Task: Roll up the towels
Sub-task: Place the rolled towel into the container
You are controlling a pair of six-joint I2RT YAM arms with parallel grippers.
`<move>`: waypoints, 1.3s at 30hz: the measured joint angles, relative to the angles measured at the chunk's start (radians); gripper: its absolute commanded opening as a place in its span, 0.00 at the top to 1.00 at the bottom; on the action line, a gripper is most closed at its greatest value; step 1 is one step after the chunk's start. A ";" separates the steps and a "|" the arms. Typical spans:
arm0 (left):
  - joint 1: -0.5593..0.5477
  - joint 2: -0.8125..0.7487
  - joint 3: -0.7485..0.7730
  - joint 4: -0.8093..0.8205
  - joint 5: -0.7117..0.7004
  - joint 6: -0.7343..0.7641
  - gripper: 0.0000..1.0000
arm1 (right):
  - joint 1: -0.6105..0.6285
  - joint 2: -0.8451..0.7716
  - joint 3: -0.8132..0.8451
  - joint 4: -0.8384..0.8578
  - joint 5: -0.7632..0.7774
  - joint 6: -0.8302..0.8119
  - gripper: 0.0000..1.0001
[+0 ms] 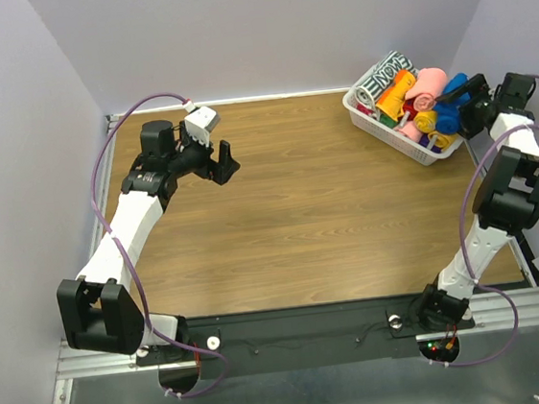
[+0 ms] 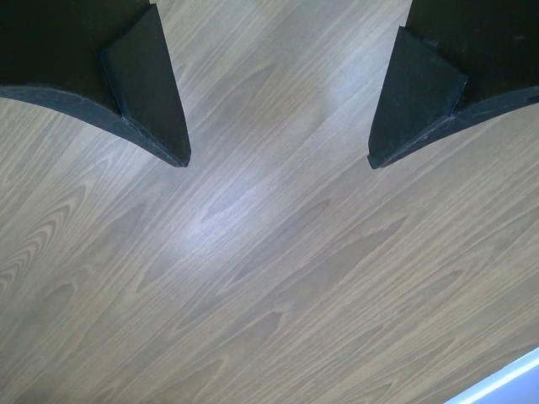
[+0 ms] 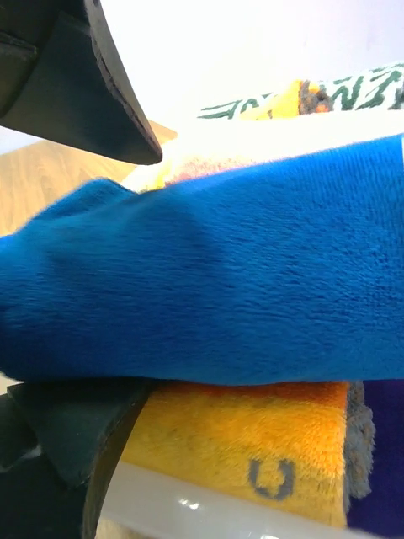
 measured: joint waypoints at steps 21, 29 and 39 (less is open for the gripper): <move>0.000 0.046 0.065 -0.074 -0.086 -0.047 0.01 | 0.000 -0.080 0.142 -0.207 0.285 -0.166 0.00; 0.018 0.076 0.155 -0.173 -0.112 -0.063 0.01 | 0.003 -0.182 0.200 -0.299 0.177 -0.379 0.00; 0.121 0.068 0.217 -0.251 -0.092 -0.050 0.01 | 0.388 -0.383 0.072 -0.397 0.111 -0.679 0.00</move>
